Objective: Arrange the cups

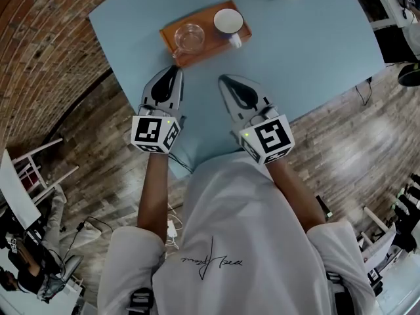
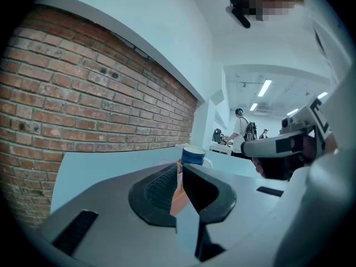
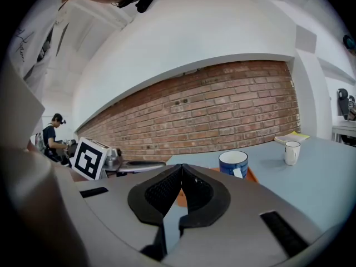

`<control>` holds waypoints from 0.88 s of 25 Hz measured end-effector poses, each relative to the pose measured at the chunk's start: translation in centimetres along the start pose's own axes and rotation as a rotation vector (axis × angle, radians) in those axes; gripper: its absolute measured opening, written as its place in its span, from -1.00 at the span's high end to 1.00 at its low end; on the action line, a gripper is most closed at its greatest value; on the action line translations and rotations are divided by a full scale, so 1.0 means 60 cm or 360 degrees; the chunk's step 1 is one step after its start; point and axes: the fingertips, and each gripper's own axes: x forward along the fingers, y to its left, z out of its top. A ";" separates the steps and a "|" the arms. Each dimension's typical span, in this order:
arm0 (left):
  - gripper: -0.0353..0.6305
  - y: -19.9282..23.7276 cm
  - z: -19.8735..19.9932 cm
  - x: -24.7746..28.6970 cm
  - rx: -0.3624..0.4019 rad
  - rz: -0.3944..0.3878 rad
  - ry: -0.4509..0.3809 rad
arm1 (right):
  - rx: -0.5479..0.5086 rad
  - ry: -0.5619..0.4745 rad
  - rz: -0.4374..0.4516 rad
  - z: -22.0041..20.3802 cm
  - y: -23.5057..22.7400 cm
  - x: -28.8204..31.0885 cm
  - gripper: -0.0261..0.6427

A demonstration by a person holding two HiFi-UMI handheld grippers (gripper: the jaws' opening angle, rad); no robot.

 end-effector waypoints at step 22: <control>0.51 0.055 -0.058 0.057 0.0171 -0.0081 0.0153 | 0.0050 0.0123 -0.0043 -0.040 -0.021 0.013 0.86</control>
